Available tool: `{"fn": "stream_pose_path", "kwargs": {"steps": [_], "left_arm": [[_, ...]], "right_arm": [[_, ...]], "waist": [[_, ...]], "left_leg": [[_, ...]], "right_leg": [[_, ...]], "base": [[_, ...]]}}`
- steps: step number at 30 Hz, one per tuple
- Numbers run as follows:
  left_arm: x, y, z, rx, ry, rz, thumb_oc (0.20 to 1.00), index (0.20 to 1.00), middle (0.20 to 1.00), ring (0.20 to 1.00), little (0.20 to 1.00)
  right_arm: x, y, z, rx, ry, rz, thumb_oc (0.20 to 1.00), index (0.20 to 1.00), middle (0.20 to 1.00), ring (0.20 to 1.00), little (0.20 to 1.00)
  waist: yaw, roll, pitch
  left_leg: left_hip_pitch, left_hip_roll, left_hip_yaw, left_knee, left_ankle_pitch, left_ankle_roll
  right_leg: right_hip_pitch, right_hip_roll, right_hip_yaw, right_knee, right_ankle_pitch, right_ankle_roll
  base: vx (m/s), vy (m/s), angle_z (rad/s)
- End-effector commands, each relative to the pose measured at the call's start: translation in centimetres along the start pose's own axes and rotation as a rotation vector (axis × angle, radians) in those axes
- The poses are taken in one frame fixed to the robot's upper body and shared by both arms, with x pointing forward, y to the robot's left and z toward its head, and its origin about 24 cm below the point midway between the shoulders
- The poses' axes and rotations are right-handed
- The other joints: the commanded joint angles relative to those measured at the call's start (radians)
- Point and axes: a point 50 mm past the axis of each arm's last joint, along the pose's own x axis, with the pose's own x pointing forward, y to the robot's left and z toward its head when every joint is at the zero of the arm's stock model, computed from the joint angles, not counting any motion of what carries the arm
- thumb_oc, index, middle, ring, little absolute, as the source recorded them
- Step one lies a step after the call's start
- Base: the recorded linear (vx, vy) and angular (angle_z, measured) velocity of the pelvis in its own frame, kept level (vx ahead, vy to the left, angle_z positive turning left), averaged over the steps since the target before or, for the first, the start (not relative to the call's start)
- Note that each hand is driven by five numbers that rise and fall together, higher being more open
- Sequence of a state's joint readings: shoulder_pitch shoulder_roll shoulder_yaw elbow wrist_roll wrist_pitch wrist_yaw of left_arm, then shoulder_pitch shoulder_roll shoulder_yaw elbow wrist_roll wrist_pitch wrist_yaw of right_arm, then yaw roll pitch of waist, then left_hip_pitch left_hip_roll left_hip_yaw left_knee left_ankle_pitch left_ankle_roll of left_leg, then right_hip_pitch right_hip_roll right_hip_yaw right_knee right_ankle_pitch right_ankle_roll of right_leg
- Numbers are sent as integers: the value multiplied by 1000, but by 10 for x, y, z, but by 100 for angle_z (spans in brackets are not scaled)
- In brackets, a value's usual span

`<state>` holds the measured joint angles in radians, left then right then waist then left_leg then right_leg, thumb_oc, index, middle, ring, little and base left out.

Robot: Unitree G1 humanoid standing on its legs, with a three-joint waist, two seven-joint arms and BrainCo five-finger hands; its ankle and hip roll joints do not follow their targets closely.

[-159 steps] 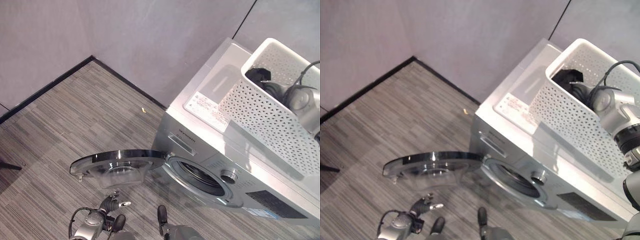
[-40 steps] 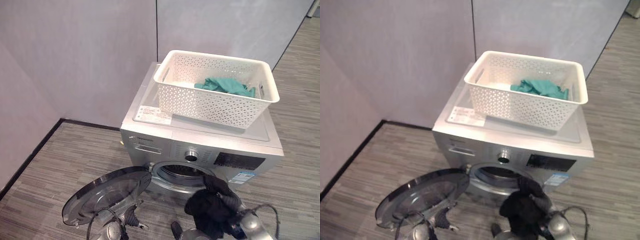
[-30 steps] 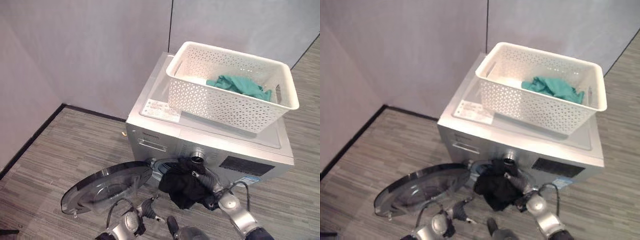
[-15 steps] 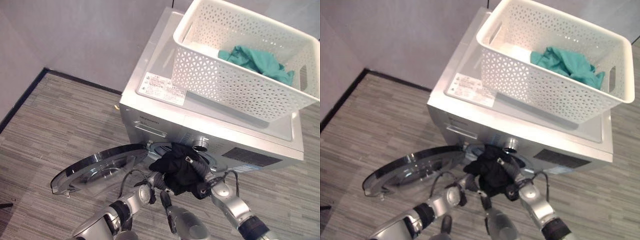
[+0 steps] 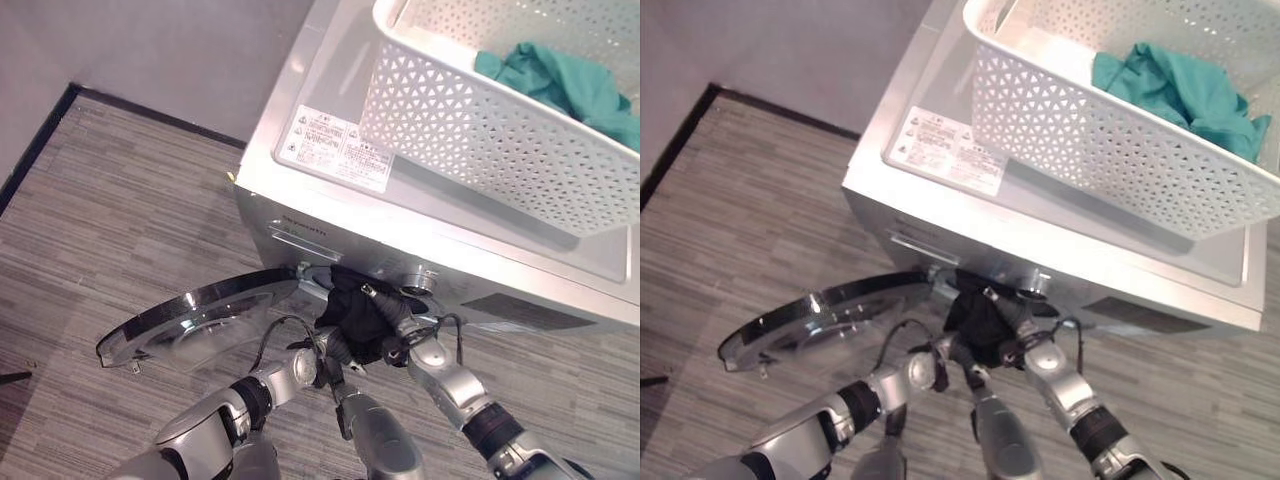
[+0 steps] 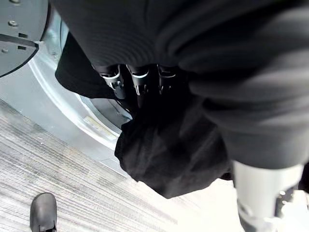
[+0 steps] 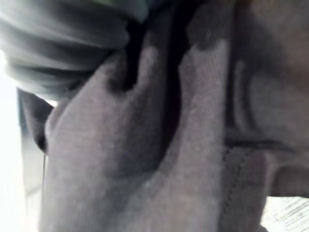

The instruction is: Grab the laundry basket,head to the washer,open it,put in the laundry and shut it.

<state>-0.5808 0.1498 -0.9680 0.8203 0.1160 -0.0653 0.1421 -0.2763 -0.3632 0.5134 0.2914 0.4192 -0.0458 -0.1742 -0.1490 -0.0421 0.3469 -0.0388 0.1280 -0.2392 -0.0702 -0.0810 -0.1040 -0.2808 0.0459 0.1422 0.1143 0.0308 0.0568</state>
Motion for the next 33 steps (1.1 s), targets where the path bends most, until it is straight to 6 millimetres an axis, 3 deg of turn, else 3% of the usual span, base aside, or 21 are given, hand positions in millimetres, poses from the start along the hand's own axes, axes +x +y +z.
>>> {"fn": "stream_pose_path", "kwargs": {"steps": [1,9,10,11,12,13,23,25,28,29,31,32,33], "left_arm": [[9,-6,50,-117,-185,43,1000,1000,1000,1000,1000],[12,20,62,-257,-212,157,1000,1000,1000,1000,1000],[12,22,62,-269,-213,165,903,903,903,903,903],[11,26,62,-287,-217,182,533,533,533,533,533],[11,29,61,-300,-215,194,416,416,416,416,416],[11,32,61,-308,-218,209,200,200,200,200,200],[6,36,45,-381,-179,259,200,200,200,200,200],[5,35,45,-380,-185,261,200,200,200,200,200],[5,31,48,-358,-209,245,200,200,200,200,200],[4,29,46,-361,-210,236,200,200,200,200,200],[1,28,45,-376,-218,228,200,200,200,200,200],[0,28,42,-376,-218,229,200,200,200,200,200],[-2,29,40,-371,-219,230,200,200,200,200,200]], "right_arm": [[6,0,39,121,-206,-37,200,200,200,200,200],[5,-2,29,109,-161,-58,200,200,200,200,200],[4,-3,28,105,-156,-60,200,200,200,200,200],[4,-3,28,104,-155,-62,200,200,200,200,200],[3,-3,27,101,-152,-60,200,200,200,200,200],[3,-4,26,98,-150,-63,200,200,200,200,200],[-1,-3,18,79,-118,-53,200,200,200,200,200],[-2,-6,16,72,-115,-68,200,200,200,200,200],[-14,-20,2,67,-81,-110,200,200,200,200,200],[-19,-25,-2,63,-68,-120,278,278,278,278,278],[-23,-30,-8,33,-39,-122,890,890,890,890,890],[-24,-31,-11,20,-24,-120,1000,1000,1000,1000,1000],[-25,-32,-14,14,-14,-120,1000,1000,1000,1000,1000]], "waist": [[37,-18,-24],[36,-25,-24],[36,-25,-26],[35,-25,-26],[35,-25,-27],[35,-24,-27],[38,-22,-29],[37,-24,-18],[18,-42,-4],[6,-49,-3],[-14,-47,-1],[-13,-42,0],[-13,-46,-1]], "left_leg": [[101,8,5,68,-132,72],[96,17,5,55,-127,66],[98,18,6,55,-128,66],[99,20,6,54,-128,66],[99,21,7,53,-129,66],[100,22,7,52,-128,66],[110,27,9,42,-128,67],[94,23,35,68,-131,67],[-3,15,223,209,-152,49],[-35,16,284,244,-149,48],[-76,28,339,306,-163,51],[-71,34,348,318,-178,53],[-76,29,354,327,-178,56]], "right_leg": [[-163,-122,13,-21,97,90],[-170,-124,2,-22,97,86],[-170,-123,3,-21,96,86],[-171,-123,2,-19,95,86],[-173,-123,3,-16,94,86],[-174,-123,2,-15,93,86],[-183,-123,-5,11,84,86],[-175,-144,-21,9,84,90],[-127,-223,-79,-14,81,87],[-125,-250,-101,-16,85,84],[-138,-261,-124,-8,99,80],[-137,-252,-124,-4,103,81],[-142,-255,-121,-8,114,85]], "base": [[-26,-15,4],[-4,-10,5],[5,1,8],[3,5,7],[2,8,4],[0,0,0],[-3,-4,0],[-39,-39,7],[-84,-62,47],[-152,-46,119],[-120,8,120],[-69,20,64],[-43,12,26]]}}
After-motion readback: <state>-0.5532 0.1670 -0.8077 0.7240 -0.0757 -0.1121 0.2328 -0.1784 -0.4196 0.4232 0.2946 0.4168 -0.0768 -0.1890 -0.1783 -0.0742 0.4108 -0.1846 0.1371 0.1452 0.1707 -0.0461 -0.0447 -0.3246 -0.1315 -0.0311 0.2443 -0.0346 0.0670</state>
